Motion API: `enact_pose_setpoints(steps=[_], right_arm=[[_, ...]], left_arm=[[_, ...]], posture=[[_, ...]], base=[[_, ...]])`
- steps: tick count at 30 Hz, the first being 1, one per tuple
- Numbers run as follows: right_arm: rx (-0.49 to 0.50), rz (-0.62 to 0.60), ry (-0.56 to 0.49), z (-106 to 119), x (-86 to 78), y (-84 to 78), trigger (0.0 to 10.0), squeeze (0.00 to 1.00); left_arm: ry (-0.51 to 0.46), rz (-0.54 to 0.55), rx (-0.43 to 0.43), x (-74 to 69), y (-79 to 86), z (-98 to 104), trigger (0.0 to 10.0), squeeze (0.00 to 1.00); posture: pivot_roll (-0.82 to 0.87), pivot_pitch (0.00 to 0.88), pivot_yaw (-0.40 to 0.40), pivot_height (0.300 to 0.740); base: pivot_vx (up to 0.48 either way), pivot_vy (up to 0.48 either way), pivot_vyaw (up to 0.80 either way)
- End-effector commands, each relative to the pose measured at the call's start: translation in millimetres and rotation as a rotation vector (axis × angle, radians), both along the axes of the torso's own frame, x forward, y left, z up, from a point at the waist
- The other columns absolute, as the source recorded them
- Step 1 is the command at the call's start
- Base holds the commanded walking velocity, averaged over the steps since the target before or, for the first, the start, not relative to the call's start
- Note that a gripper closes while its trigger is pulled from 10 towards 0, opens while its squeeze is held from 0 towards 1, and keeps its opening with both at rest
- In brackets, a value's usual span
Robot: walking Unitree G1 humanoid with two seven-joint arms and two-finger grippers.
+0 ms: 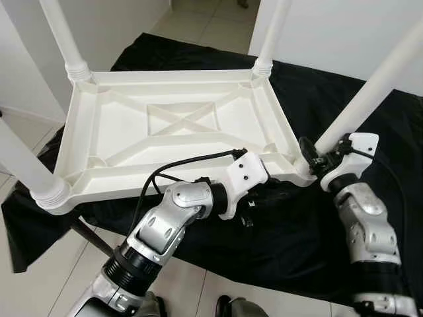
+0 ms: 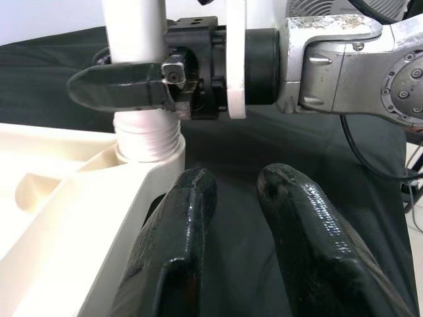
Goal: Building children table
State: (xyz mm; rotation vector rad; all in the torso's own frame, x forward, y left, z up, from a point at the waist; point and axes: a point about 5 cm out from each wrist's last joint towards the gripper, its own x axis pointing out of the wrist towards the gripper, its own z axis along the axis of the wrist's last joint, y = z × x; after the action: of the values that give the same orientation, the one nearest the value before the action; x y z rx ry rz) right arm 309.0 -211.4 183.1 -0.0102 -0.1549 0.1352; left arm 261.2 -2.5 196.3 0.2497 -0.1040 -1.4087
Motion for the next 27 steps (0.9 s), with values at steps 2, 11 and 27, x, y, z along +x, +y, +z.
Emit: enact_pose_setpoints(steps=[2,11,27], right_arm=[[0.037,-0.025,0.093,-20,-5.2,8.8,10.0,0.0],[0.111,-0.288,0.067,-8,-24.0,43.7,10.0,0.0],[0.118,-0.22,0.064,-10,-30.4,47.1,10.0,1.0]], left_arm=[[0.006,0.012,-0.002,-2.8,-2.5,-2,10.0,0.0],[0.014,0.011,-0.003,-4.1,-3.7,-4,10.0,0.0],[0.01,0.032,0.003,0.0,0.4,-5,10.0,0.0]], posture=[[0.02,0.155,-0.068,0.74],[0.02,0.143,-0.081,0.74],[0.02,0.132,-0.082,0.74]], base=[[0.0,0.0,0.0],[0.0,0.0,0.0],[0.0,0.0,0.0]])
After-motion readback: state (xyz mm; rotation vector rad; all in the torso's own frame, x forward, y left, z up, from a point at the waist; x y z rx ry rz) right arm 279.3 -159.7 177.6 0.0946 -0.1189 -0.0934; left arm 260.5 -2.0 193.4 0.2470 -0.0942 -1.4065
